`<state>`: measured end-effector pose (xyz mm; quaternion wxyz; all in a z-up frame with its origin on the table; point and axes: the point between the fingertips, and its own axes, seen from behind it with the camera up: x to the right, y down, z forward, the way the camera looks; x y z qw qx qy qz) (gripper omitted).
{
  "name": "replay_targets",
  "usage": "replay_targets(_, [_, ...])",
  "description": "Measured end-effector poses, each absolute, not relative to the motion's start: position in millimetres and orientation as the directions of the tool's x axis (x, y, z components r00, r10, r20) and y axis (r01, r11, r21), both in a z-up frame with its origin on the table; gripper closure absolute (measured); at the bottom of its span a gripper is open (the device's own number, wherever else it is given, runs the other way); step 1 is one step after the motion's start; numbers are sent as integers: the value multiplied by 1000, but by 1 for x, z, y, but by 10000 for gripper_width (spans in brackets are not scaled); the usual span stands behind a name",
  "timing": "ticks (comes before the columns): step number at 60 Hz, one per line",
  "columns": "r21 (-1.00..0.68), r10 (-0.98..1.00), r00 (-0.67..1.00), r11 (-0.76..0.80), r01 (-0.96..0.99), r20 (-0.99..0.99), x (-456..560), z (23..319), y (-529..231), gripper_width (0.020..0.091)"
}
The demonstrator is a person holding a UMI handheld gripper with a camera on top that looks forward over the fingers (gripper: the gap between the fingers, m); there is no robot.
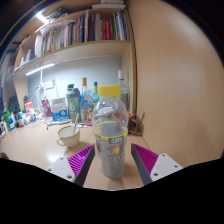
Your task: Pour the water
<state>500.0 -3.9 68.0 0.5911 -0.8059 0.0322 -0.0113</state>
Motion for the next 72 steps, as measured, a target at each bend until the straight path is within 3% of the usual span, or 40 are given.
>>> replay_targets(15, [-975, -15, 1000, -220, -14, -11, 505, 58, 55, 304])
replay_targets(19, [-972, 5, 1000, -236, 4, 3, 502, 50, 62, 374])
replay_targets(22, [-969, 11, 1000, -249, 2, -1, 500, 47, 67, 515])
replay_targets(41, [-948, -71, 997, -319, -10, 14, 502, 40, 74, 653])
replay_targets(45, [-937, -44, 995, -343, 65, 85, 501, 49, 75, 652])
replay_targets(52, [-877, -24, 936, -359, 319, 351, 516, 91, 94, 653])
replay_targets(56, [-736, 8, 796, -374, 564, 606, 531, 122, 113, 654])
replay_targets(62, [-323, 62, 360, -322, 890, 931, 540, 177, 152, 652])
replay_targets(72, [306, 130, -284, -204, 930, 950, 505, 201, 201, 657])
